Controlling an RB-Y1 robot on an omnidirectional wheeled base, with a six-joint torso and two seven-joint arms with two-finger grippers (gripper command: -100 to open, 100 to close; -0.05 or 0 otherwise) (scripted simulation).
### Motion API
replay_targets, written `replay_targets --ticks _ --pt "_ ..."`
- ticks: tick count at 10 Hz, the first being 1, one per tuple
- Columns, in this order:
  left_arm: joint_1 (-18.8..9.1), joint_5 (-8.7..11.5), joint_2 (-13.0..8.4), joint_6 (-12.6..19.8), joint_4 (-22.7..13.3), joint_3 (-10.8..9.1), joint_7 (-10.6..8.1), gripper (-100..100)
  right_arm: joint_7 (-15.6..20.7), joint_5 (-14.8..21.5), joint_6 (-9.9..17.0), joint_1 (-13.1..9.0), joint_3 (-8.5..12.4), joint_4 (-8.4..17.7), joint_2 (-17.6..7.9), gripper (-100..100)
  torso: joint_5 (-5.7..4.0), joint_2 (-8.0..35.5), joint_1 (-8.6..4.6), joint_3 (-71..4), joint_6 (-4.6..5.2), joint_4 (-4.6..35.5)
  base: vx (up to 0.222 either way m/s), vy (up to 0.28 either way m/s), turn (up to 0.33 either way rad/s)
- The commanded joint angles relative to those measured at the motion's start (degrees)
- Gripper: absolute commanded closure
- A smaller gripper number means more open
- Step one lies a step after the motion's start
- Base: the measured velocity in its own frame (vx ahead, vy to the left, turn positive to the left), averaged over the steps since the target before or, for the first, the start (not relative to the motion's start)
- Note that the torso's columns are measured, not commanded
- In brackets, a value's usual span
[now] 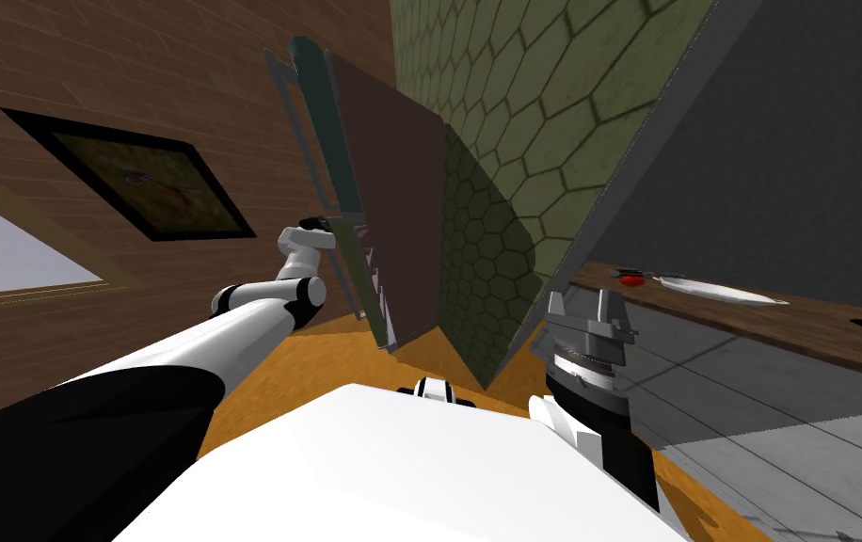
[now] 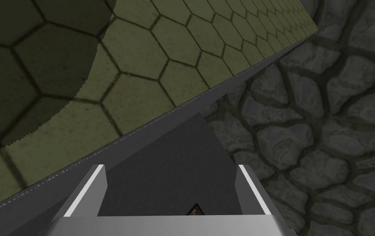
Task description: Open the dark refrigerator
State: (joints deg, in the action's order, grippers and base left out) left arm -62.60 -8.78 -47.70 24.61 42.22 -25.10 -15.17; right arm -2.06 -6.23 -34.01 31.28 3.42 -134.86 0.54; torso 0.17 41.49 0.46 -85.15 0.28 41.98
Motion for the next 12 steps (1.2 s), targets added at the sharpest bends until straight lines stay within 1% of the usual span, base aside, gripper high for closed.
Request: replay_targets --ticks 1,2,3,4,5,6,7,8,9,10,11,12 --pt "-0.79 1.57 1.04 0.08 0.12 1.23 0.75 100 0.0 0.0 0.0 0.0 0.0 0.0 0.0 0 -0.04 -0.04 -0.02 -0.06 0.06 -0.04 -0.135 0.326 -0.113" --pt "-0.79 1.57 1.04 0.08 0.12 1.23 0.75 100 0.0 0.0 0.0 -0.01 0.0 0.0 0.0 0 -0.12 -0.24 -0.1 -0.2 0.27 -0.03 -0.147 0.282 -0.073" --pt "-1.36 2.5 1.7 0.02 0.0 2.04 1.2 100 0.0 0.0 0.0 0.0 0.0 0.0 0.0 0 -0.13 -0.35 -0.25 -0.28 0.19 -0.06 -0.145 0.273 -0.095" --pt "-1.36 2.5 1.7 0.02 0.0 2.04 1.2 100 0.0 0.0 0.0 0.0 0.0 0.0 0.0 0 -0.15 -0.37 -0.28 -0.28 0.25 -0.1 -0.142 0.28 -0.051" --pt "-1.93 3.44 2.36 -0.04 -0.12 2.84 1.65 100 0.0 0.0 0.0 0.0 0.0 -0.01 0.0 0 -0.14 -0.37 -0.15 -0.3 0.16 -0.04 -0.153 0.281 -0.09" --pt "-1.93 3.44 2.36 -0.04 -0.12 2.84 1.65 100 0.0 0.0 0.0 0.0 0.0 0.0 0.0 0 -0.18 -0.32 -0.16 -0.28 0.29 -0.03 -0.15 0.223 -0.065" --pt "-2.5 4.37 3.02 -0.11 -0.24 3.64 2.09 100 0.0 0.0 0.0 0.0 -0.01 0.0 0.01 0 -0.14 -0.24 -0.4 -0.18 0.15 -0.08 -0.155 0.227 -0.08" --pt "-2.5 4.37 3.02 -0.11 -0.24 3.64 2.09 100 0.0 0.0 0.0 0.0 -0.01 -0.01 0.01 0 -0.13 -0.11 -0.36 -0.09 0.17 -0.08 -0.148 0.23 -0.074" --pt "-3.07 5.3 3.68 -0.17 -0.36 4.45 2.54 100 0.0 0.0 0.0 0.0 -0.01 -0.01 0.01 0 -0.09 -0.02 -0.31 -0.01 0.05 -0.06 -0.101 0.282 -0.093" --pt "-3.07 5.3 3.68 -0.17 -0.36 4.45 2.54 100 0.0 0.0 0.0 0.0 0.0 0.0 0.0 0 -0.15 -0.15 -0.11 -0.12 0.19 -0.01 -0.157 0.307 -0.068" --pt "-3.64 6.23 4.34 -0.23 -0.48 5.25 2.99 100 0.0 0.0 0.0 0.0 0.0 0.0 0.0 0 -0.08 -0.04 -0.06 -0.08 0.09 -0.02 -0.184 0.29 -0.107" --pt "-3.64 6.23 4.34 -0.23 -0.48 5.25 2.99 100 0.0 0.0 0.0 0.0 0.0 0.0 0.0 0 -0.11 0.02 -0.23 -0.02 0.17 -0.02 -0.152 0.23 -0.094"
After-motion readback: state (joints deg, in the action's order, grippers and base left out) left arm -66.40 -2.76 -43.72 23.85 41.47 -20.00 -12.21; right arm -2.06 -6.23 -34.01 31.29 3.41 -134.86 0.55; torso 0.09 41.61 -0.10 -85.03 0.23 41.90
